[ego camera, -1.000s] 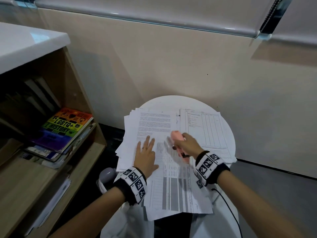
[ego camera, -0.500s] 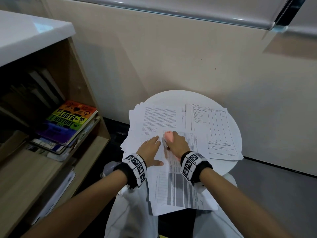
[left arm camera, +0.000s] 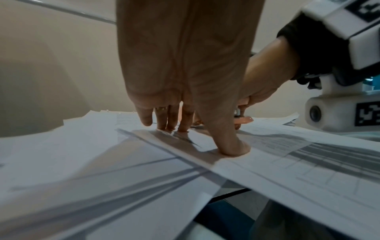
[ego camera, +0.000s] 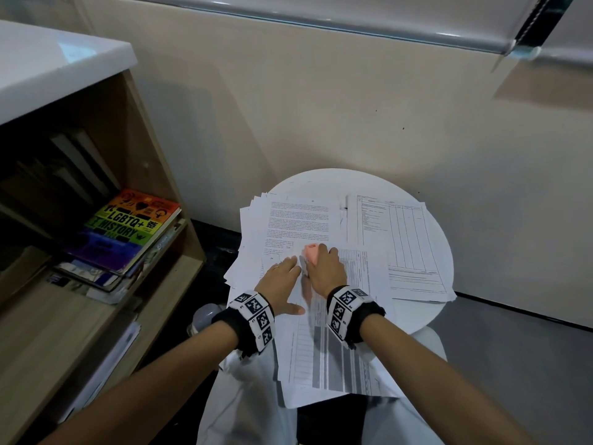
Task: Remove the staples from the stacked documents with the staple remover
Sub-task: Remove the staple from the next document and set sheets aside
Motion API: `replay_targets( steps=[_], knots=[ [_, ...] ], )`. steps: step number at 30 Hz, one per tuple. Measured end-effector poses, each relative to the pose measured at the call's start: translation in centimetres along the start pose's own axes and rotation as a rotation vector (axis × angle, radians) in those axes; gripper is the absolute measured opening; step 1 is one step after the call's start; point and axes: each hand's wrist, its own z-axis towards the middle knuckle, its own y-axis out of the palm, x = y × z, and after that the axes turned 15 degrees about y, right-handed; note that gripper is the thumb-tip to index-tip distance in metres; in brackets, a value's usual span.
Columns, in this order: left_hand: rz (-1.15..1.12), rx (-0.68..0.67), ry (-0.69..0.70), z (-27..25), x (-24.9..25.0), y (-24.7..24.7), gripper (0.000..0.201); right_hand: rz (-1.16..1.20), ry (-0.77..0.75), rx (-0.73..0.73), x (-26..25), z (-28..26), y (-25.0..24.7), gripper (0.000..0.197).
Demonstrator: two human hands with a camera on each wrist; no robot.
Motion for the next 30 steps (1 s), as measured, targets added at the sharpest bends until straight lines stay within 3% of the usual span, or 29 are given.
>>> replay_targets(
  steps=[7, 14, 17, 23, 27, 30],
  knots=[
    [0.012, 0.014, 0.006, 0.1, 0.0, 0.0, 0.09, -0.012, -0.035, 0.068, -0.1, -0.1, 0.9, 0.042],
    [0.013, 0.057, 0.045, 0.2, -0.2, 0.2, 0.085, -0.009, 0.031, 0.062, -0.8, 0.1, 0.9, 0.044],
    [0.011, 0.042, 0.022, 0.2, -0.1, 0.3, 0.083, -0.079, -0.041, 0.101, -0.8, 0.0, 1.1, 0.049],
    [-0.002, 0.045, 0.018, 0.2, -0.1, 0.3, 0.09, 0.112, 0.106, -0.047, -0.8, 1.0, 0.3, 0.052],
    [-0.011, 0.044, 0.017, 0.1, 0.1, 0.0, 0.089, 0.177, 0.135, -0.058, -1.0, 1.5, 0.6, 0.047],
    [-0.001, 0.023, 0.01, 0.1, 0.1, 0.0, 0.087, 0.074, 0.1, -0.008, -1.1, 1.1, 0.5, 0.049]
  ],
)
